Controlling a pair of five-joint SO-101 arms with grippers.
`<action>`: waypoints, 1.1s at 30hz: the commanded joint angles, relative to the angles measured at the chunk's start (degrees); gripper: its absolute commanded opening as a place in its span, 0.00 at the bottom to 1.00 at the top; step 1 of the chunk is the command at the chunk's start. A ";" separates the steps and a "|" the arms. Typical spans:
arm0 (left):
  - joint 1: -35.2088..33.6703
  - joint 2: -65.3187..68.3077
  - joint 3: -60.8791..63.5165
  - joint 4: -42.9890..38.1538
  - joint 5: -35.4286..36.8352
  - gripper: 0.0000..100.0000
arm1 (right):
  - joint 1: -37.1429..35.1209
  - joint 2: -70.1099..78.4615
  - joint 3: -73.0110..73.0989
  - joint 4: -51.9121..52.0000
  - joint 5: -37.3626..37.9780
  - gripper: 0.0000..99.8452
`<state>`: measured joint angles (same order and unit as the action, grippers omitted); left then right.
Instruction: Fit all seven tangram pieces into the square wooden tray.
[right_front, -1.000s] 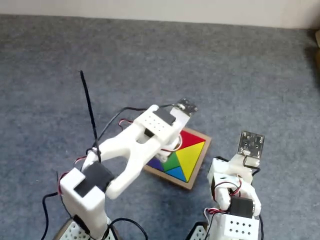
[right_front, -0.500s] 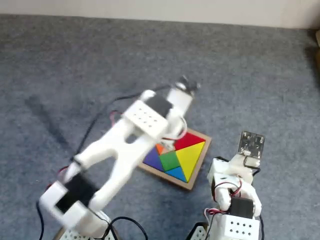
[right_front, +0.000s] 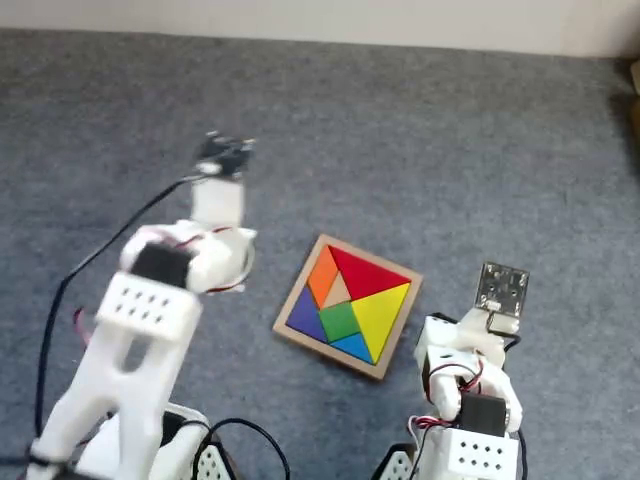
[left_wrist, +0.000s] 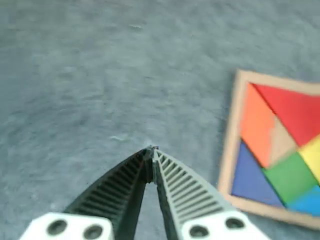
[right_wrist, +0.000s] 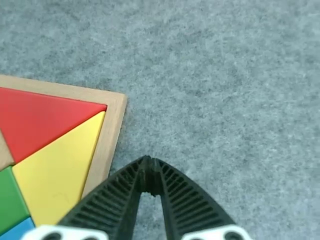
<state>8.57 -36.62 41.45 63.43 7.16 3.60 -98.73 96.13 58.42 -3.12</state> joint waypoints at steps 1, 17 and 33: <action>-8.22 -11.03 11.56 -8.35 -0.62 0.01 | 0.48 -0.66 5.67 0.04 0.00 0.00; -19.91 -30.20 36.62 -17.58 -4.75 0.01 | 0.48 -0.66 5.67 -0.13 0.00 0.00; -19.91 -60.79 56.22 -17.05 -4.66 0.01 | 0.57 -0.22 5.76 0.22 -0.09 0.00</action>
<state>-10.42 -88.04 95.78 46.99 2.86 3.60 -98.73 96.13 58.42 -3.12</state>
